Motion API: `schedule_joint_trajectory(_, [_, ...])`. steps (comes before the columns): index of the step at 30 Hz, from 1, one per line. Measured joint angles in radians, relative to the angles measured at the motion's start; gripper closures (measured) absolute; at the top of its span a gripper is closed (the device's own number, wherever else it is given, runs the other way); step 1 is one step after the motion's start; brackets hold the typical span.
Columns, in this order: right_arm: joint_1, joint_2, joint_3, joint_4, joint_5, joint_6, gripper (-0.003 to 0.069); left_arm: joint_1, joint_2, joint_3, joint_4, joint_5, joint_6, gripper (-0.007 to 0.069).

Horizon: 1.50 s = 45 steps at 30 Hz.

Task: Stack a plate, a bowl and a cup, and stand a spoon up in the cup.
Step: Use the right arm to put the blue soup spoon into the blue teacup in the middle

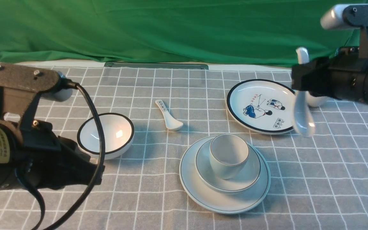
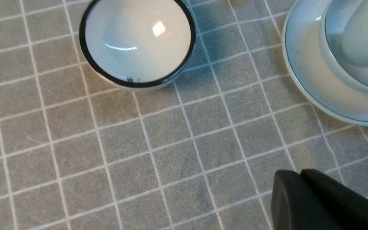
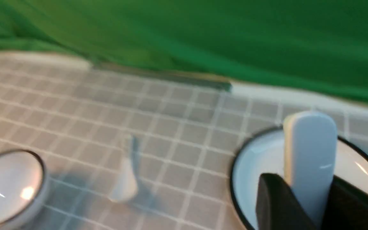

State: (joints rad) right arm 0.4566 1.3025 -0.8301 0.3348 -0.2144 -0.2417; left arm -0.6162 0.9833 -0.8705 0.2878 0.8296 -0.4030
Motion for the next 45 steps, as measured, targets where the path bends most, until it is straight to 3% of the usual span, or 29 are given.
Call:
schedule_joint_trajectory(5, [0.162, 0.086, 0.068, -0.01, -0.319, -0.027, 0.0491, 0.0, 0.0, 0.0, 0.03, -0.031, -0.02, 0.0616])
schedule_joint_trajectory(12, [0.218, 0.255, 0.068, -0.011, -0.563, -0.032, 0.0491, 0.0, 0.0, 0.0, 0.041, -0.041, -0.024, 0.0616])
schedule_joint_trajectory(36, [0.267, 0.383, 0.097, -0.012, -0.537, 0.0, 0.0491, 0.0, 0.0, 0.0, 0.057, -0.048, -0.024, 0.0616])
schedule_joint_trajectory(40, [0.267, 0.386, 0.097, -0.012, -0.524, 0.0, 0.0456, 0.0, 0.0, 0.0, 0.057, -0.056, -0.024, 0.0616])
schedule_joint_trajectory(45, [0.267, 0.376, 0.097, -0.007, -0.48, 0.0, 0.0305, 0.0, 0.0, 0.0, 0.053, -0.056, -0.027, 0.0616])
